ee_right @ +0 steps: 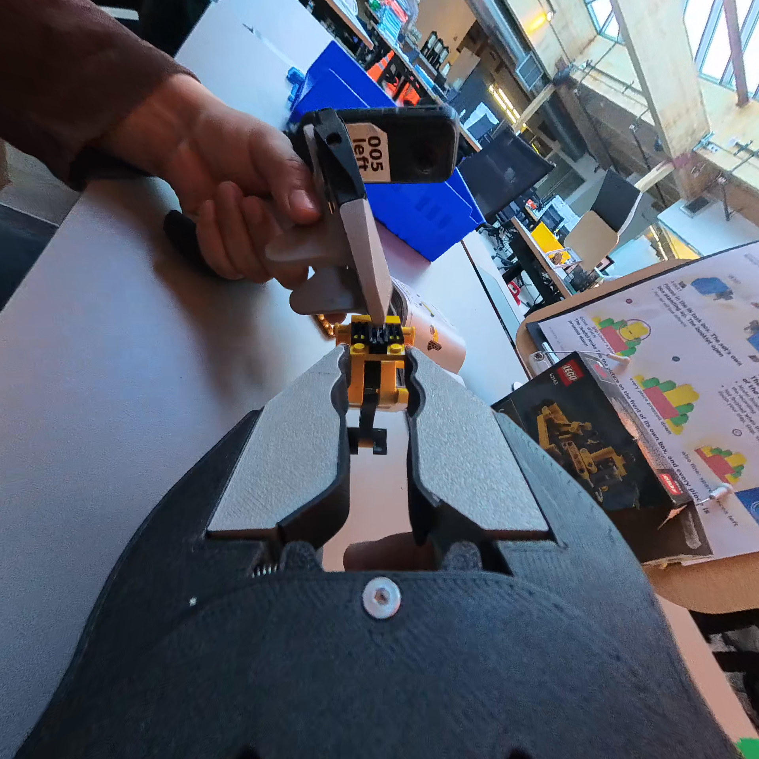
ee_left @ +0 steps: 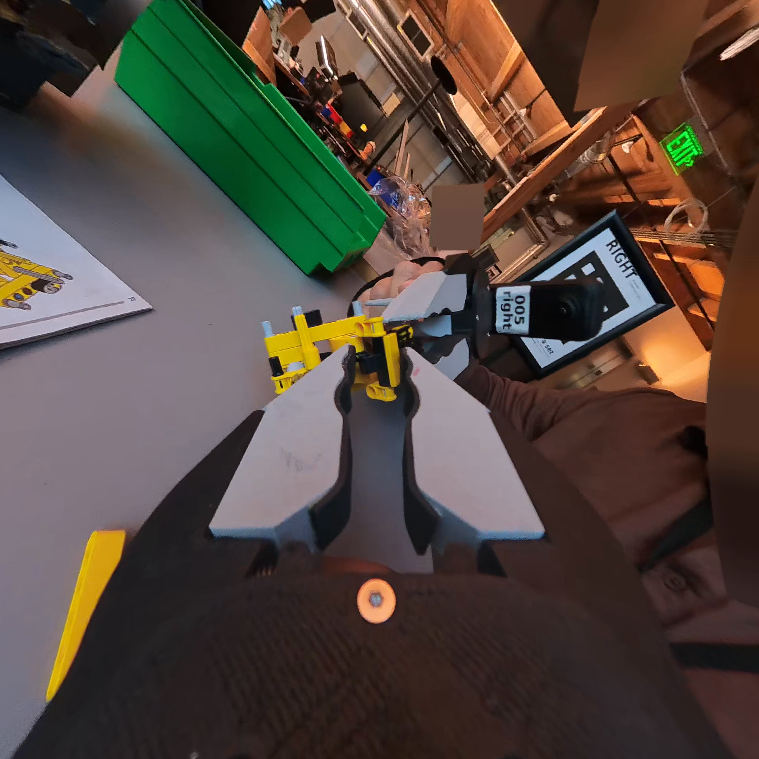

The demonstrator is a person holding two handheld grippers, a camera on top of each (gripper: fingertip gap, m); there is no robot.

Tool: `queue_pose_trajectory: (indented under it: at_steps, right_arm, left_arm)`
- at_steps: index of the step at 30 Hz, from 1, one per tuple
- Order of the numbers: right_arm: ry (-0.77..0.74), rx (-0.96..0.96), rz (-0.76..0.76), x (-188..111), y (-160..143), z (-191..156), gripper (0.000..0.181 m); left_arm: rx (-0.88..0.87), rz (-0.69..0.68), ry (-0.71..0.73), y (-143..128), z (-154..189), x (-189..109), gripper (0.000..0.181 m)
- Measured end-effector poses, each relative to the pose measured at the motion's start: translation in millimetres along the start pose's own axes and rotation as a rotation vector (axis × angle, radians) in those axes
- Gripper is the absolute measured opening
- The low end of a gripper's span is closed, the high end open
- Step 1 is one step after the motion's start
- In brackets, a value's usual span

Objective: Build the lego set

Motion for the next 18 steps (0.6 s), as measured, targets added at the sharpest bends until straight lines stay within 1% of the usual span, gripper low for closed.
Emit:
queue_pose_trajectory:
  at_steps: [4, 8, 11, 14, 18]
  right_arm:
    - [-0.006, -0.042, -0.011, 0.0, 0.0, -2.1, 0.022]
    - [0.004, 0.005, -0.012, 0.5, -0.7, 0.5, 0.022]
    - [0.010, 0.049, -0.015, -0.5, -2.5, 4.6, 0.022]
    - [0.012, 0.070, -0.028, -0.7, -4.3, 6.6, 0.022]
    - [0.007, 0.113, -0.064, 0.4, -8.6, 10.8, 0.022]
  left_arm:
    - [-0.007, -0.009, -0.040, -0.6, 0.5, -0.7, 0.017]
    - [-0.020, -0.002, -0.047, 0.0, -0.1, -1.6, 0.017]
    - [-0.013, 0.025, -0.043, 1.5, 0.2, -3.9, 0.026]
    - [0.098, 0.024, 0.009, 1.0, 5.6, -4.5, 0.032]
    - [0.328, 0.001, 0.108, -1.0, 16.8, -2.0, 0.035]
Point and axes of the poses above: each gripper's, where its closed fingertips meet, x out along the fingers, y out of its top, z = x × y across the jaws, the point moved 9 cm from there along -x, back along the fingers, and after that the axes turned 3 degrees about -x, right-handed, at the moved point
